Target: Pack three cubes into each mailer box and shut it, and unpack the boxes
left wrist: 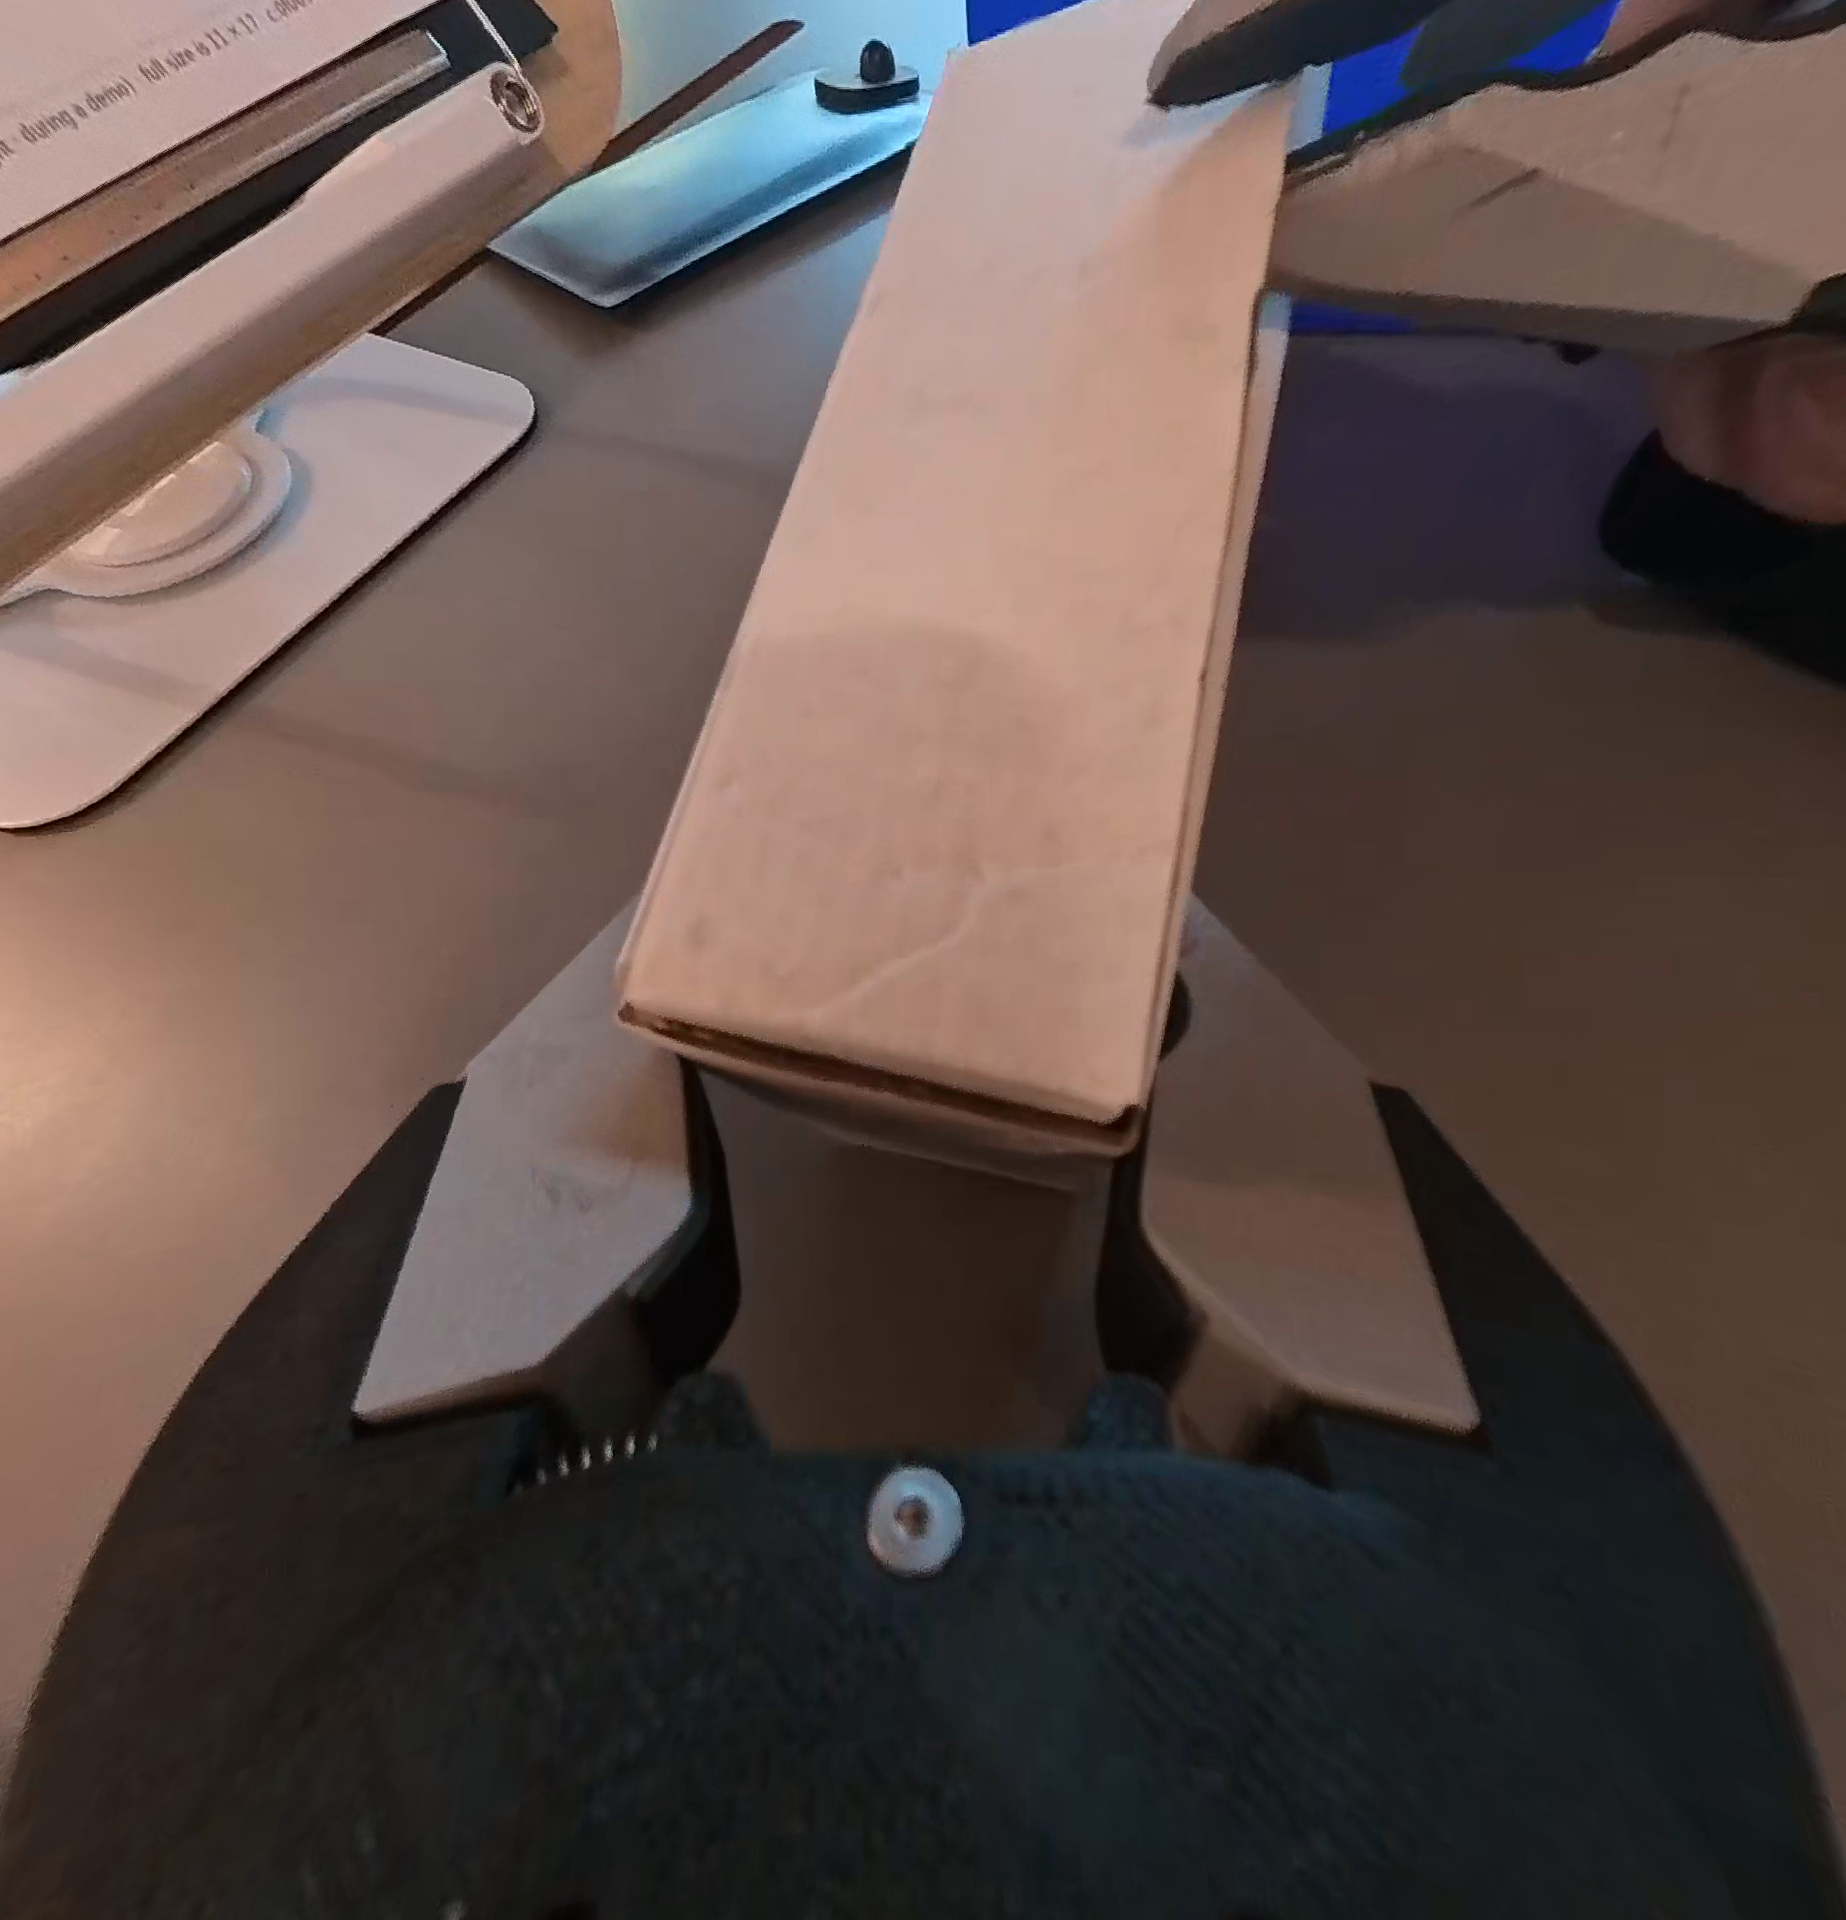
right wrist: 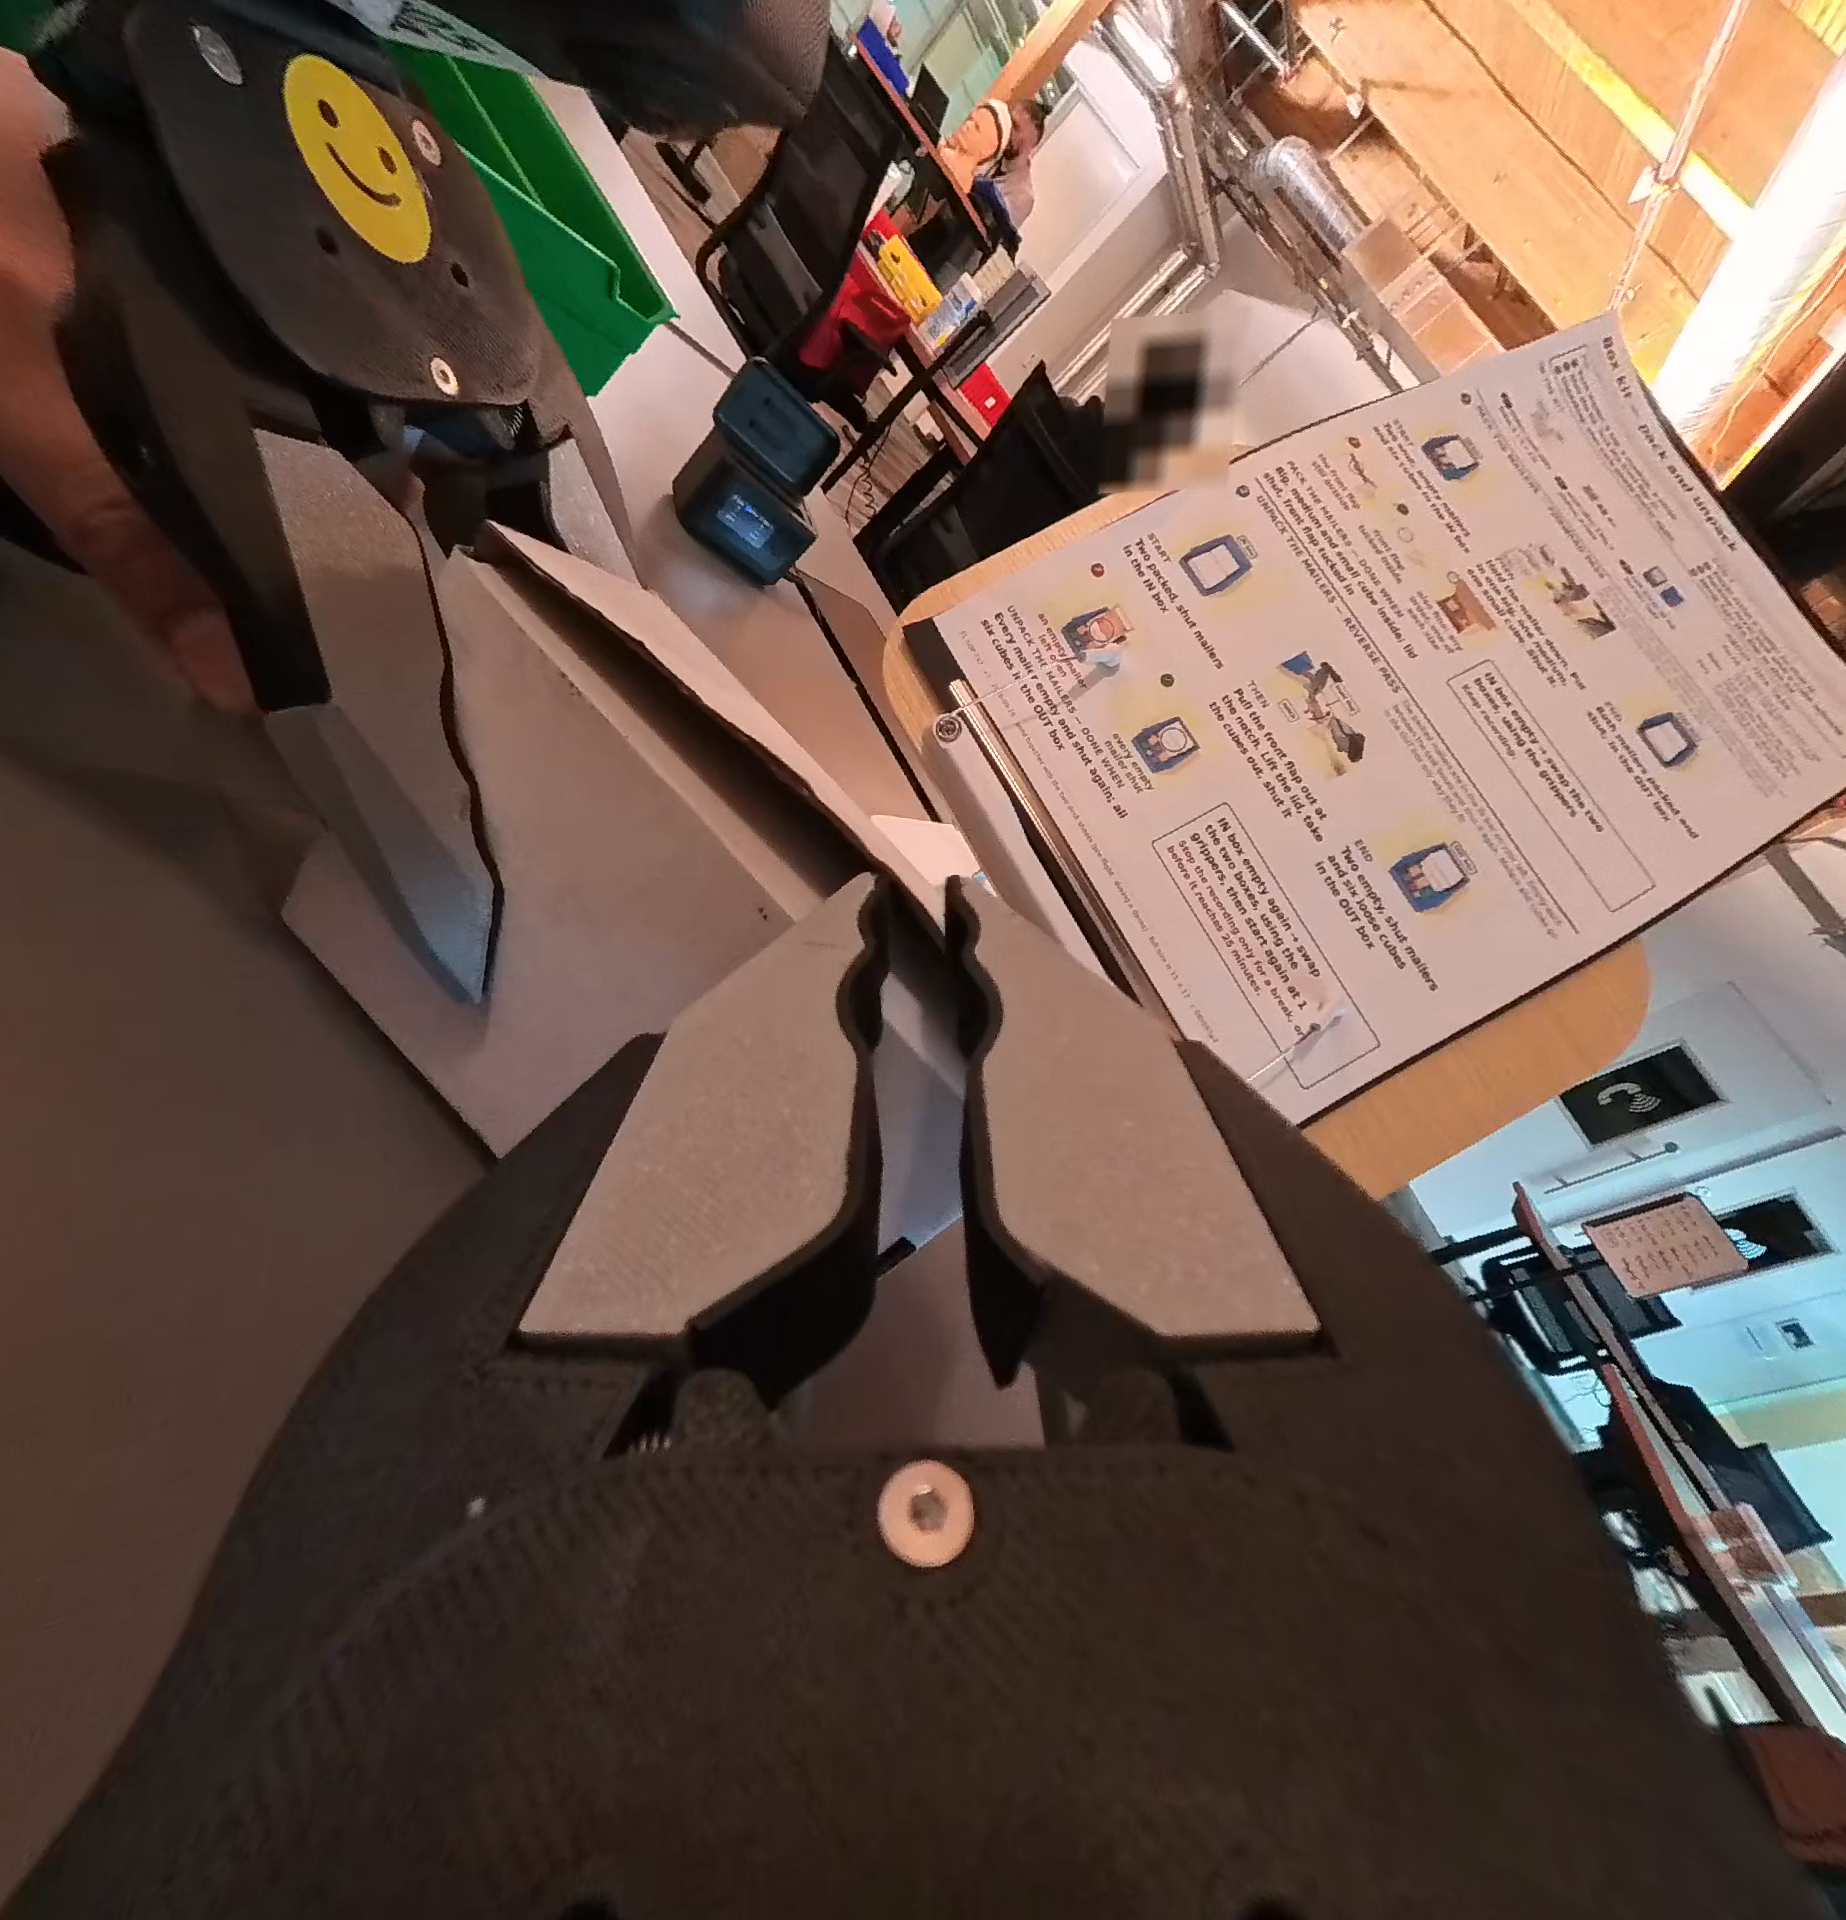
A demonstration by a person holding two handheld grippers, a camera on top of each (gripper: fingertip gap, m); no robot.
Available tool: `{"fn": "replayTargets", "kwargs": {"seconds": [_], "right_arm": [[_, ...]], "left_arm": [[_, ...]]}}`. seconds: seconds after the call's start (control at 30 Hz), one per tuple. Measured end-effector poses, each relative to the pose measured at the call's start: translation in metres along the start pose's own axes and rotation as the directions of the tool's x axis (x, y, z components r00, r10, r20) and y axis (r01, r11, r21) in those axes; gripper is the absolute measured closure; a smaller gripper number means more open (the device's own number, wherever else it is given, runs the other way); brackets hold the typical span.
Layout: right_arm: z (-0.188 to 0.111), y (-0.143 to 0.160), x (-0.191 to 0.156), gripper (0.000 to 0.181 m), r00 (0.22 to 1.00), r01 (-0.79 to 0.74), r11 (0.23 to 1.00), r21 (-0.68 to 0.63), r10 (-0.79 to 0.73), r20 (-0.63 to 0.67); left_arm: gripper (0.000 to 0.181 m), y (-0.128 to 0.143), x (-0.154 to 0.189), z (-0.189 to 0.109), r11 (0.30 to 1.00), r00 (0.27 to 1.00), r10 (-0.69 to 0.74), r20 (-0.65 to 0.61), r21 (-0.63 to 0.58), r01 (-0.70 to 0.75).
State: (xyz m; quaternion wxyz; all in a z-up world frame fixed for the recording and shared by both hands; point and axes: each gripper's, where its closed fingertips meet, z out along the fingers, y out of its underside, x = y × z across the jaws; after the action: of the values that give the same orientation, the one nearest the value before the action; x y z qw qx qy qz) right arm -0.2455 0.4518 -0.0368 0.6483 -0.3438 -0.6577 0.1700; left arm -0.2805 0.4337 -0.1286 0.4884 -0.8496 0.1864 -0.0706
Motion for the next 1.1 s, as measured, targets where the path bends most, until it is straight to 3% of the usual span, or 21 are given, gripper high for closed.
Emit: {"fn": "replayTargets", "kwargs": {"seconds": [0.27,0.47,0.73,0.83,1.1], "right_arm": [[-0.003,-0.007,0.003,0.175,0.997,0.053,0.999,0.0,-0.053,-0.063],[0.002,-0.005,0.002,0.173,0.999,-0.011,1.0,0.02,0.012,-0.041],[-0.003,0.001,0.0,0.174,1.0,0.014,1.0,0.018,-0.014,-0.001],[-0.006,-0.003,-0.009,0.168,0.998,0.044,0.998,0.041,-0.046,0.043],[-0.003,-0.01,-0.021,0.179,0.956,0.288,0.957,0.024,-0.286,-0.064]], "left_arm": [[0.095,0.002,-0.002,0.0,0.998,0.998,0.054,0.033,-0.036,-0.053],[0.095,0.004,-0.002,0.0,0.999,1.0,0.002,0.015,-0.041,-0.001],[0.094,-0.002,0.002,0.003,1.0,0.999,-0.028,0.027,0.005,0.028],[0.094,-0.002,0.001,0.004,0.999,0.998,-0.044,0.039,-0.004,0.044],[0.095,-0.004,0.003,0.004,0.998,0.992,0.049,0.114,-0.036,-0.045]]}}
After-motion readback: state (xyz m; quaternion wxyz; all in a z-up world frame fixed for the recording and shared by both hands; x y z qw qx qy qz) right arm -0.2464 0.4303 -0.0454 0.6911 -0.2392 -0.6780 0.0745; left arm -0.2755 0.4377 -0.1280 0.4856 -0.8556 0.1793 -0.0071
